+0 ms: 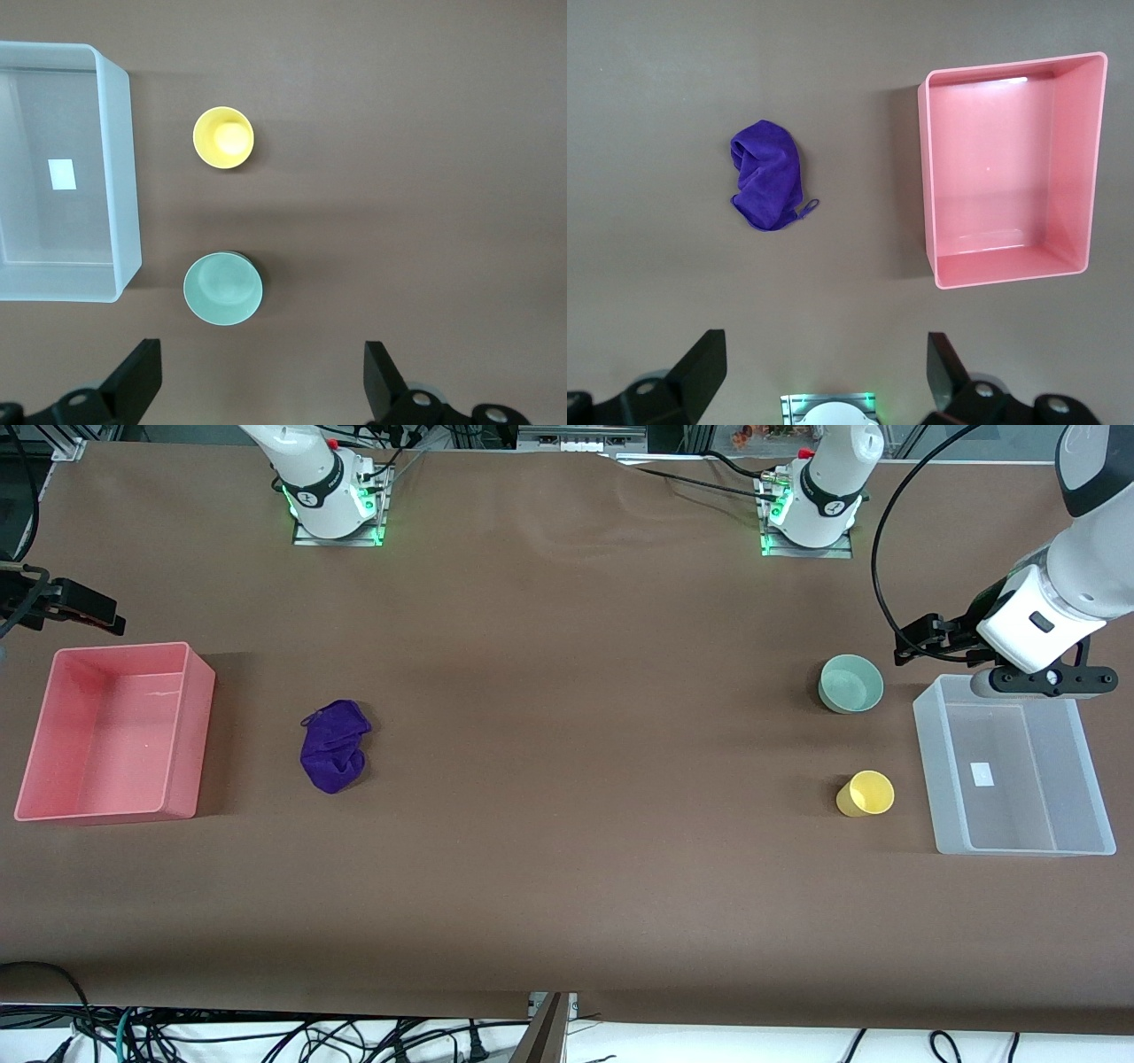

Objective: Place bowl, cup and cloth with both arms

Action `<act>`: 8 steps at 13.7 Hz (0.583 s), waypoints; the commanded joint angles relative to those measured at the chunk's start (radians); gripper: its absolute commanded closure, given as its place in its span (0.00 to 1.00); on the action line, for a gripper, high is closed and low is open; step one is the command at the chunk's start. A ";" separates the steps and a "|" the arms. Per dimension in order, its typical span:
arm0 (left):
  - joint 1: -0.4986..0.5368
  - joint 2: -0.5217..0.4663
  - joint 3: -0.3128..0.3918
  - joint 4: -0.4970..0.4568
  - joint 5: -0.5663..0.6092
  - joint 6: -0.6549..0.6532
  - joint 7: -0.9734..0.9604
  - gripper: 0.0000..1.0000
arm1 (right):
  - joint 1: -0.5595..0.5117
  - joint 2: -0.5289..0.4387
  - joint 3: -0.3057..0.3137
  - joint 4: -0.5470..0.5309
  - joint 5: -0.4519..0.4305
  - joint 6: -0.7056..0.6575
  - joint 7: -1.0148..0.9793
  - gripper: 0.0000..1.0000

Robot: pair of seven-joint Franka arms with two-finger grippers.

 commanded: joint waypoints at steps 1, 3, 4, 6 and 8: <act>-0.009 0.001 0.003 0.021 0.024 -0.021 -0.010 0.00 | 0.010 -0.001 -0.009 0.002 0.017 0.004 -0.009 0.00; -0.009 0.001 0.003 0.021 0.024 -0.021 -0.010 0.00 | 0.010 -0.001 -0.009 0.002 0.017 0.004 -0.009 0.00; -0.009 0.001 0.002 0.021 0.024 -0.021 -0.010 0.00 | 0.010 -0.001 -0.008 0.002 0.017 0.004 -0.011 0.00; -0.010 0.001 0.000 0.022 0.024 -0.021 -0.008 0.00 | 0.025 0.005 -0.008 0.002 0.017 0.014 -0.009 0.00; -0.010 0.001 0.000 0.022 0.024 -0.021 -0.007 0.00 | 0.039 0.039 -0.008 0.001 0.016 0.039 -0.009 0.00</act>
